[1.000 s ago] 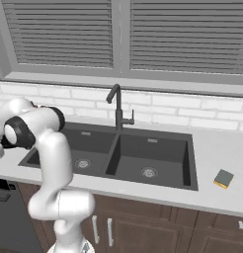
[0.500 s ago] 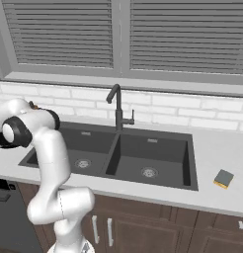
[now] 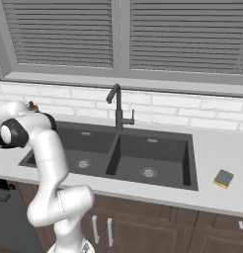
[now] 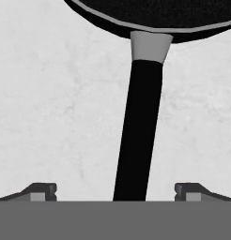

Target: Pick the pan and sponge and place them into the sink. Then turn on the water.

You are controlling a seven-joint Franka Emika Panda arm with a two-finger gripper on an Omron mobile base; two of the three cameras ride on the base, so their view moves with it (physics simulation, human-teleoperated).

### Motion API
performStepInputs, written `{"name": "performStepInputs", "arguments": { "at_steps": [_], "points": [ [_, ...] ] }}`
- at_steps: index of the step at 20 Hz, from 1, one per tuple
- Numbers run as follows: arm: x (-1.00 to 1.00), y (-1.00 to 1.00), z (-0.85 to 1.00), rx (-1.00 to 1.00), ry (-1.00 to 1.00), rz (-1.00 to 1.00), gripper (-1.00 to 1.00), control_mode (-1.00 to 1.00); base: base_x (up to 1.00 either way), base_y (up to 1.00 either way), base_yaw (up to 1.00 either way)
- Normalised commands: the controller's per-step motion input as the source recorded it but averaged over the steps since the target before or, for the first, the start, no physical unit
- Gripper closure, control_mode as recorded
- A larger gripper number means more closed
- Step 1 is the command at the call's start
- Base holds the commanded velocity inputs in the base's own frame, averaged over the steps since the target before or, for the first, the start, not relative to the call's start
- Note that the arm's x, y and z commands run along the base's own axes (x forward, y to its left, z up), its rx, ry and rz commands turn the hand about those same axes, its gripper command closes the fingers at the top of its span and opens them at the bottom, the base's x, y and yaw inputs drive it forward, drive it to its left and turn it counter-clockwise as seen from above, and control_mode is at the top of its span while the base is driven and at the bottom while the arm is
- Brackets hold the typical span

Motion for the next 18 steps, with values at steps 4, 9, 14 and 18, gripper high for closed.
{"name": "performStepInputs", "arguments": {
  "at_steps": [4,9,14,18],
  "points": [
    [0.05,0.00,-0.19,0.00,0.00,0.00,-1.00,-1.00,0.00,0.00,0.00],
    [0.00,-0.05,-0.21,0.00,0.00,0.00,-1.00,-1.00,0.00,0.00,0.00],
    [0.00,-0.10,-0.25,0.00,0.00,0.00,-1.00,-1.00,0.00,0.00,0.00],
    [0.00,-0.01,-0.11,0.00,0.00,0.00,1.00,-1.00,0.00,0.00,0.00]
  ]
}}
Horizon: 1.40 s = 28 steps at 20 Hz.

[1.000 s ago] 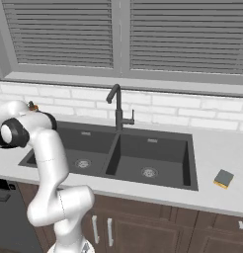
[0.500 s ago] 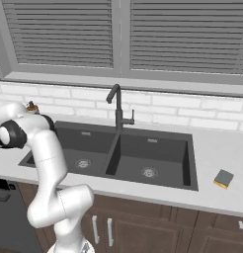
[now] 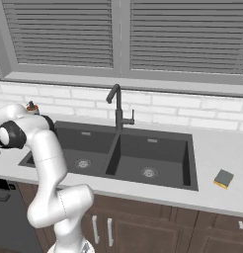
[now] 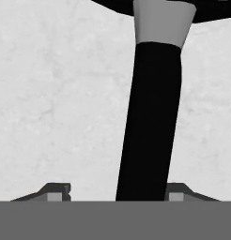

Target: Pick the pan and sponge and place them into the sink. Then turn on the water.

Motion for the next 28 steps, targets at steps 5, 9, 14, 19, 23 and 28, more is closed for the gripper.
{"name": "performStepInputs", "arguments": {
  "at_steps": [5,9,14,19,23,28],
  "points": [
    [0.00,0.00,0.00,0.00,0.00,0.00,1.00,-1.00,0.00,0.00,0.00],
    [-0.14,-0.04,0.00,0.00,-0.02,0.00,1.00,-1.00,0.00,0.00,0.00],
    [-0.47,-0.33,0.17,0.00,0.00,0.00,1.00,-1.00,0.00,0.00,0.00],
    [-0.69,-0.73,0.16,0.00,-0.01,-0.08,1.00,-1.00,0.00,0.00,0.00],
    [-0.50,-0.97,0.23,0.01,-0.03,-0.12,1.00,-1.00,0.00,0.00,0.00],
    [-0.08,-1.00,0.20,0.06,-0.01,-0.07,1.00,-1.00,0.00,0.00,0.00]
  ]
}}
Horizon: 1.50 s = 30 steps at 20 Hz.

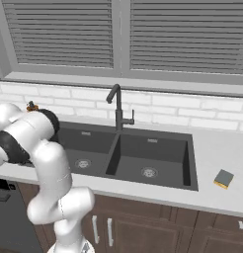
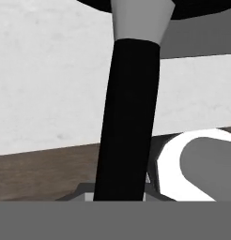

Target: Pick the pan and sponge and place them into the sink. Then turn on the water.

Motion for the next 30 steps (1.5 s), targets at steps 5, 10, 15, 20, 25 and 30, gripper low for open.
{"name": "performStepInputs", "arguments": {
  "at_steps": [5,10,15,20,25,30],
  "points": [
    [0.05,-0.94,0.40,0.08,0.06,-0.07,1.00,-1.00,0.00,0.00,0.00],
    [0.03,-1.00,0.10,0.09,0.11,-0.06,1.00,-1.00,0.00,0.00,0.00],
    [0.01,-1.00,0.00,0.10,0.07,-0.10,1.00,-1.00,0.00,0.00,0.00],
    [0.14,-0.77,0.00,0.03,0.01,-0.12,1.00,-1.00,0.00,0.00,0.00],
    [0.37,-0.12,0.04,0.00,0.00,-0.06,1.00,-1.00,0.00,0.00,0.00],
    [0.30,-0.48,0.01,0.00,0.05,-0.13,1.00,-1.00,0.00,0.00,0.00]
  ]
}}
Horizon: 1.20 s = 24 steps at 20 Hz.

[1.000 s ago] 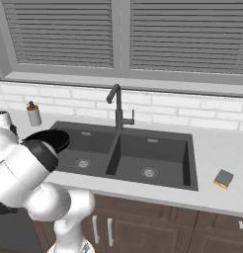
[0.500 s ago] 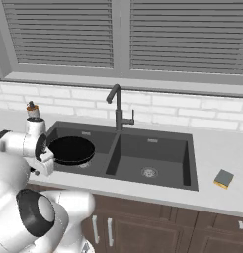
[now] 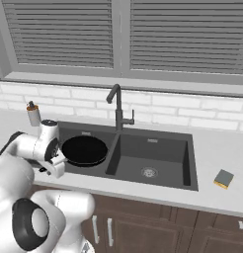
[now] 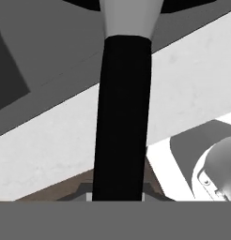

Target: Pick the pan and sponge and place them into the sink. Then turn on the water.

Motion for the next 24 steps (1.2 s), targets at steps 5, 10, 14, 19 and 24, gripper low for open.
{"name": "performStepInputs", "arguments": {
  "at_steps": [5,10,14,19,24],
  "points": [
    [0.33,-0.56,0.00,0.00,0.10,-0.14,1.00,-1.00,0.00,0.00,0.00],
    [0.39,-0.05,0.00,0.00,0.02,-0.03,1.00,-1.00,0.00,0.00,0.00],
    [0.34,-0.64,0.00,0.00,0.04,-0.10,1.00,-1.00,0.00,0.00,0.00],
    [0.23,-0.84,0.00,0.00,0.05,-0.09,1.00,-1.00,0.00,0.00,0.00],
    [0.18,-0.86,0.00,0.00,0.02,-0.06,1.00,-1.00,0.00,0.00,0.00]
  ]
}}
